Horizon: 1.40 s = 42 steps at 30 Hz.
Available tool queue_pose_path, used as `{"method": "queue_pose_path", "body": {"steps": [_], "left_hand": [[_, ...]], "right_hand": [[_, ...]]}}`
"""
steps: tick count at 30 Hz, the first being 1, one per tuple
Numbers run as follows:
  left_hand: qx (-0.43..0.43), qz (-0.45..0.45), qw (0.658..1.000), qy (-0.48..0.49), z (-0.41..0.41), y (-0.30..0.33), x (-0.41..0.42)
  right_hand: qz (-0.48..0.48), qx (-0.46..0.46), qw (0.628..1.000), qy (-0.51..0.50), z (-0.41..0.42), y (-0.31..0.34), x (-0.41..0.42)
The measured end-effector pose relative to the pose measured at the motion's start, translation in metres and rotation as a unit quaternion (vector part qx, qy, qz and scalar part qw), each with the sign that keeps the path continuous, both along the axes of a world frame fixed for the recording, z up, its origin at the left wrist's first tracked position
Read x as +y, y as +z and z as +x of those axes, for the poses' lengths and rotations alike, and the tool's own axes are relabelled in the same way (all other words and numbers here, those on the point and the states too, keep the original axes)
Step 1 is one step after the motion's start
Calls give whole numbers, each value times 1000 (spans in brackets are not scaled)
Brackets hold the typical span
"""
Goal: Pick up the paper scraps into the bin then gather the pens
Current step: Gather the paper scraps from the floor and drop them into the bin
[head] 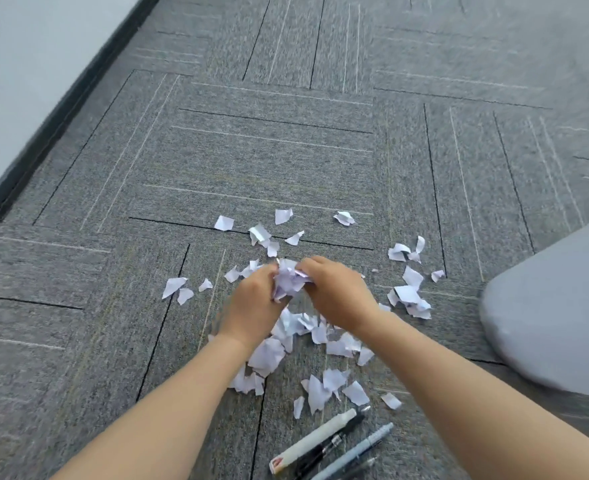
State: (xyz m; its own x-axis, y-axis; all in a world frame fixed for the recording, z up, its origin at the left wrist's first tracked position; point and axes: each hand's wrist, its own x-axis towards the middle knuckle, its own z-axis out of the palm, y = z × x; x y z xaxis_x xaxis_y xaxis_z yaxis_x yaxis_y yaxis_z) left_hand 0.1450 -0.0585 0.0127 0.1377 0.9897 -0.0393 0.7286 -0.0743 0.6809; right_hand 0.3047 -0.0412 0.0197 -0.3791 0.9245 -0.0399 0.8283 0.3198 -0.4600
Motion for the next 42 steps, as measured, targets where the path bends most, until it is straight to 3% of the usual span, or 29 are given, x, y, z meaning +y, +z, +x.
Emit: {"method": "queue_pose_path", "body": {"steps": [6,11,14,16,20,23,27,31,35,39,42], "left_hand": [[-160,179,963,-122,127,118,57],[-188,225,921,-258,268,205,62],[-174,166,920,-311,340,218,42],[-119,125,921,-350,376,212,26],[-26,14,924,-382,407,181,14],[-26,-17,926,-376,405,164,18],[-45,4,928,-369,391,165,23],[-155,109,932,-309,362,172,33],[-218,183,925,-253,300,161,53],[-156,161,960,-166,207,110,63],[-20,84,988,-129,129,48,51]], "right_hand": [[170,13,966,-192,112,136,2],[245,-12,902,-356,229,218,-37],[209,-14,870,-447,283,222,-70],[176,-2,853,-492,305,210,-88],[10,33,852,-523,332,189,-106],[-70,77,848,-519,339,183,-111],[-75,75,846,-522,334,186,-111],[61,83,855,-509,294,202,-101],[162,134,885,-415,218,211,-77],[152,169,915,-333,149,177,-51],[41,137,945,-294,117,109,-40]]}}
